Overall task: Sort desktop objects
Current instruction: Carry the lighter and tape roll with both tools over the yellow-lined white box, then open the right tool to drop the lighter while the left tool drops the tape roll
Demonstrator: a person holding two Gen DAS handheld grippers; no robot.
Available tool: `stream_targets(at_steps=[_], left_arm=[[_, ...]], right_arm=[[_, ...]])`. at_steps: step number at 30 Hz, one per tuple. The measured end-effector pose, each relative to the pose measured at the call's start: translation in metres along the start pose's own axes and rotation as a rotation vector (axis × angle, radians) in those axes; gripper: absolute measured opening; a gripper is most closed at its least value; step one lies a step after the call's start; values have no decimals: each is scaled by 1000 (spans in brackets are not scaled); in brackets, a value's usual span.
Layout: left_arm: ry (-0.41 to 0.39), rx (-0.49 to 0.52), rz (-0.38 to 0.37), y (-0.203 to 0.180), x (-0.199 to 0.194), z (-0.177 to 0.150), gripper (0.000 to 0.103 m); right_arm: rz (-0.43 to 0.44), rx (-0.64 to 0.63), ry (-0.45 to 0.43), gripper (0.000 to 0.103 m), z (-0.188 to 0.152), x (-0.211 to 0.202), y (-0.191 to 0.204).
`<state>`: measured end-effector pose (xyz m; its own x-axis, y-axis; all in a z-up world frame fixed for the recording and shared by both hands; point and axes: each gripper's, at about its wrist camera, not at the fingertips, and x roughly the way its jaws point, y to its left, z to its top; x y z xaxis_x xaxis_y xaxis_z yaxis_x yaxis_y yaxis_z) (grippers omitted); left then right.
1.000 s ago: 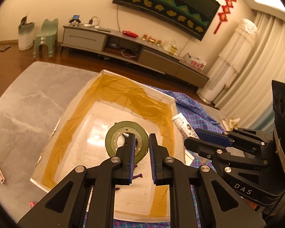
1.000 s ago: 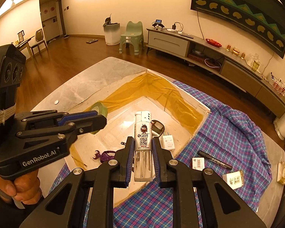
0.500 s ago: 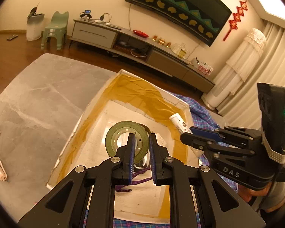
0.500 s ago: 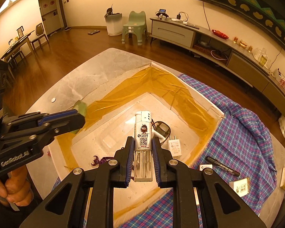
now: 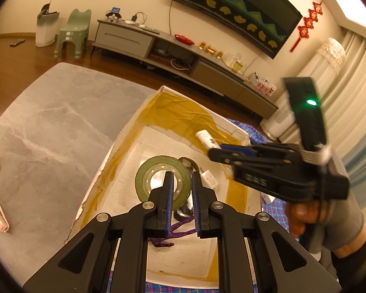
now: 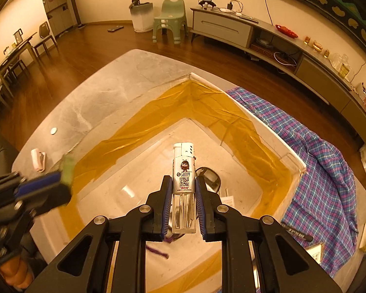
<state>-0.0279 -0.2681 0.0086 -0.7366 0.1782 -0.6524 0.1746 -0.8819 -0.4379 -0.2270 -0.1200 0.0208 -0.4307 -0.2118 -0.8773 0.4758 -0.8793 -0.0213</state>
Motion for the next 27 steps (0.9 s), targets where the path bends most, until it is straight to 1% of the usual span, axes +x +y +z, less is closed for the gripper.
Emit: stream_targets(at_steps=[13, 19, 27], left_arm=[[16, 4, 11, 2, 7, 4, 14], [27, 14, 18, -1, 11, 7, 14], [28, 7, 13, -3, 14, 12, 14]], right_arm=[[-39, -11, 92, 21, 35, 55, -9], [-52, -30, 130, 20, 45, 76, -9], [-64, -52, 149, 21, 54, 88, -9]])
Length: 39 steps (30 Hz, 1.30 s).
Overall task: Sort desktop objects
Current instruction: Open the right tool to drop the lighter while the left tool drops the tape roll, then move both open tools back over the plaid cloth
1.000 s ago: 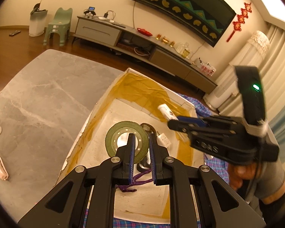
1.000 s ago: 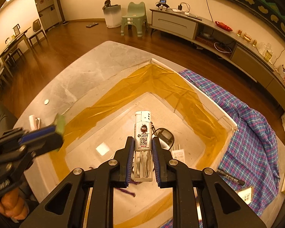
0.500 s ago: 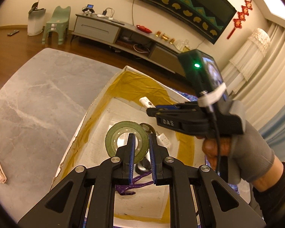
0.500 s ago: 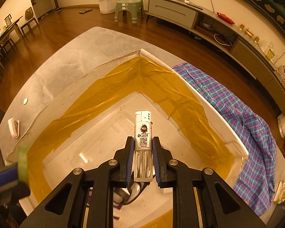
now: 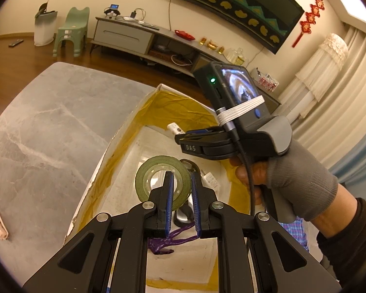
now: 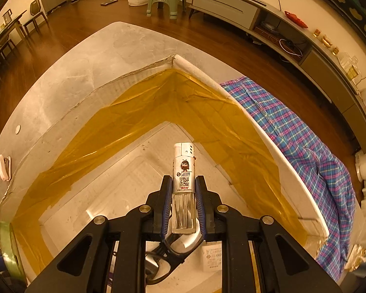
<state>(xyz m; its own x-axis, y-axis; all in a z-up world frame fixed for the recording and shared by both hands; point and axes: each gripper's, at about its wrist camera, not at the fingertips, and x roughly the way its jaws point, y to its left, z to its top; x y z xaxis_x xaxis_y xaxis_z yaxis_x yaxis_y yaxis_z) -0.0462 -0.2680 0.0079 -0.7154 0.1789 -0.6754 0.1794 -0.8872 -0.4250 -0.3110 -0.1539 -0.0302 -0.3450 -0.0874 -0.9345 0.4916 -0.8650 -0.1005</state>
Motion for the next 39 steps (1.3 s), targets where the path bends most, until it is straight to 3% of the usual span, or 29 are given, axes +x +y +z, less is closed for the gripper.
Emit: stream_targets(at_steps=[7, 12, 14, 15, 19, 28, 39], left_arm=[[12, -5, -1, -10, 10, 6, 14], [64, -39, 10, -12, 29, 7, 15], [86, -63, 16, -9, 37, 8, 21], [96, -73, 14, -8, 40, 8, 29], [112, -78, 12, -8, 47, 6, 31], [125, 0, 31, -25, 41, -2, 31], [85, 78, 96, -35, 23, -5, 31]], right_arm=[[10, 33, -17, 27, -4, -4, -8], [46, 59, -41, 32, -14, -16, -16], [61, 65, -49, 33, -20, -22, -19], [68, 66, -51, 33, -23, -23, -20], [94, 43, -67, 35, -39, -38, -17], [112, 9, -95, 41, -77, -64, -14], [152, 44, -107, 45, -102, -79, -14]])
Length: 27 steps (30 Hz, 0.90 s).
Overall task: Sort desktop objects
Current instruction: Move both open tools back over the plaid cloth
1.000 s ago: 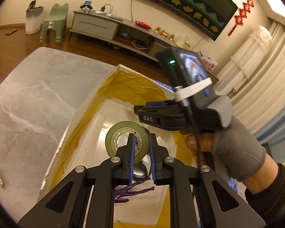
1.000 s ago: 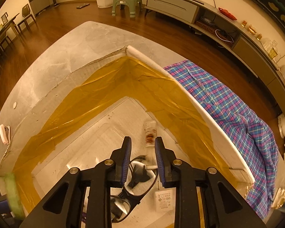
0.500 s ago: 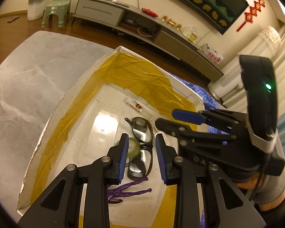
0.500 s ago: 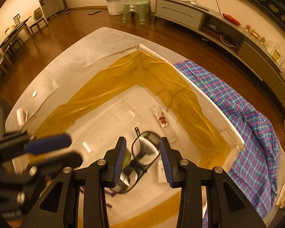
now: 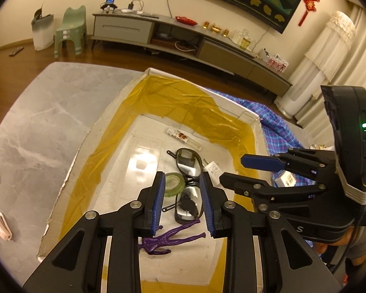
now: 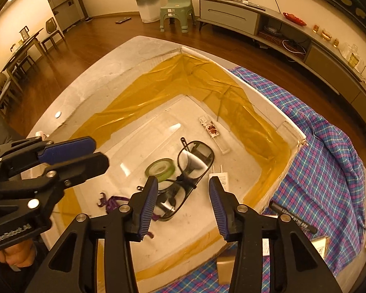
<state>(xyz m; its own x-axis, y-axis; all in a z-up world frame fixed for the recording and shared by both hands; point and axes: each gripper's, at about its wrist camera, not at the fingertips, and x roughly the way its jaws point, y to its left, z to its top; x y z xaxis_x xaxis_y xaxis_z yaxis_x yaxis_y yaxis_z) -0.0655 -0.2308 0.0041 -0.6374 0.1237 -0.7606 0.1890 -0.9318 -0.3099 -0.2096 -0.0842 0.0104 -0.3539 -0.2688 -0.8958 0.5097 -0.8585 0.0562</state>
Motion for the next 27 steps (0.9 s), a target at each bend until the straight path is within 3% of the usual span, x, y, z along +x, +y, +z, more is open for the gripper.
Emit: stream_targets(at_steps=[12, 27], left_arm=[[-63, 59, 17, -18, -37, -10, 34], [-143, 212, -6, -69, -81, -40, 37]], right_arm=[[33, 13, -121, 49, -26, -51, 17], [79, 20, -358, 54, -106, -110, 15]])
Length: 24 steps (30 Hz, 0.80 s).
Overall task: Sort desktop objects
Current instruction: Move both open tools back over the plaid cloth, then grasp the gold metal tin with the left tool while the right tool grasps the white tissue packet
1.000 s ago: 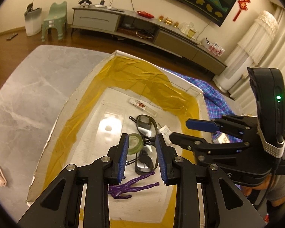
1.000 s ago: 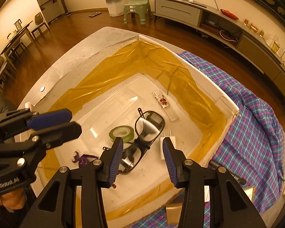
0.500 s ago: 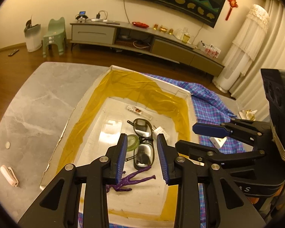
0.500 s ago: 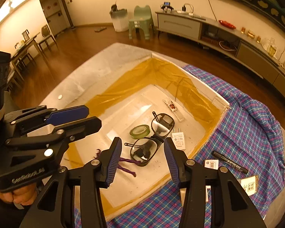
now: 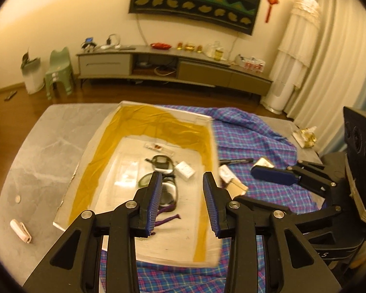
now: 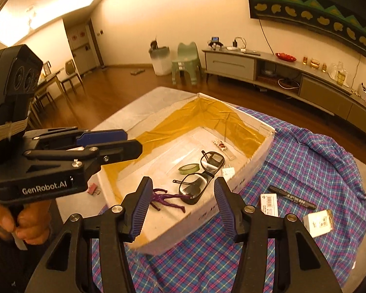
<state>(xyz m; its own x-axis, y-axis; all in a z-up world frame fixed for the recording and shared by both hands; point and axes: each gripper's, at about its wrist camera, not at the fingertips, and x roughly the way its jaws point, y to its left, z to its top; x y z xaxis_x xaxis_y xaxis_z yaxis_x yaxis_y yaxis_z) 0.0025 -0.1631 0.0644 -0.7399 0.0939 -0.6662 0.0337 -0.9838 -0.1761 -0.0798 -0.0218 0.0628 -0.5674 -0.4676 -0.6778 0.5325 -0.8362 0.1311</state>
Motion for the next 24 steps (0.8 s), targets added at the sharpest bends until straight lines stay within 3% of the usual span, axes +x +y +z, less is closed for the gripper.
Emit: stream_targets(at_steps=[7, 12, 15, 18, 24], left_arm=[[29, 86, -69, -47, 7, -9, 39], [102, 133, -123, -87, 34, -19, 40], [152, 180, -142, -113, 58, -29, 41], [179, 197, -117, -127, 82, -34, 41], [226, 52, -2, -108, 150, -26, 41]], right_arm=[[-22, 41, -79, 54, -34, -40, -25], [-187, 156, -73, 54, -47, -59, -78], [-226, 281, -60, 54, -59, -69, -121], [-238, 385, -50, 56, -75, -73, -154], [-223, 463, 28, 59, -99, -53, -190]])
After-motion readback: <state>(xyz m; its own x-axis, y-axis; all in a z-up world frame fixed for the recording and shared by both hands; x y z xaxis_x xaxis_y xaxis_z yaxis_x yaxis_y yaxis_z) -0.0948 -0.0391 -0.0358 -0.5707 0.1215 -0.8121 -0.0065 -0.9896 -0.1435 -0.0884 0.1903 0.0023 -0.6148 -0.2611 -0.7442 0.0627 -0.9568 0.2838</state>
